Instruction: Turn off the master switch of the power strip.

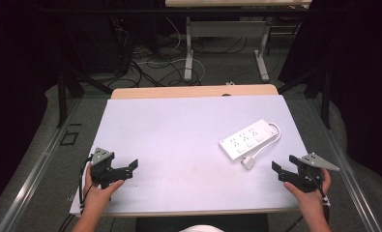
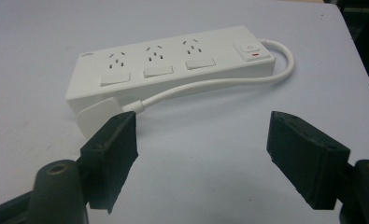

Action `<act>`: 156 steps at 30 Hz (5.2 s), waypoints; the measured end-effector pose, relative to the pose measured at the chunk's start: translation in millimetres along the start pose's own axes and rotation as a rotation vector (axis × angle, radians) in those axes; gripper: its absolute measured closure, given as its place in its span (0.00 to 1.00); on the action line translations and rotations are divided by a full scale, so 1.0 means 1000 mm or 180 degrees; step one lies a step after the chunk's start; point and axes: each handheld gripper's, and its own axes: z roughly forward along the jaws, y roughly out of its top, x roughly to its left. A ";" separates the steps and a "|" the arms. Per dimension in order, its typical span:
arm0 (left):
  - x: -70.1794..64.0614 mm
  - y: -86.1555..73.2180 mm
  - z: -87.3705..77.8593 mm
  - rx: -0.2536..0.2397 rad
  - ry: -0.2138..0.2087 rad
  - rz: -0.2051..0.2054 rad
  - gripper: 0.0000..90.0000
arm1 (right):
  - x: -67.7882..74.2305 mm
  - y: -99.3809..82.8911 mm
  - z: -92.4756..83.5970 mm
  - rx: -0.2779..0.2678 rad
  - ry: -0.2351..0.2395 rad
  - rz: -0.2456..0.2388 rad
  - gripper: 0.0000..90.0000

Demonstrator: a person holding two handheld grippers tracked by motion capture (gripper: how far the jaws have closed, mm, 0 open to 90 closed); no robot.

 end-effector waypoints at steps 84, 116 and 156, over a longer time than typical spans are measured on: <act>-0.007 -0.004 0.002 0.0093 0.0028 0.0036 0.02 | 0.001 0.081 0.021 0.0351 -0.0018 -0.0461 0.43; -0.006 -0.004 0.002 0.0107 0.0044 0.0043 0.02 | -0.017 0.117 0.054 0.0708 -0.0063 -0.0418 0.44; -0.005 -0.004 0.002 0.0116 0.0052 0.0054 0.02 | -0.036 0.123 0.094 0.0924 -0.0081 -0.0252 0.74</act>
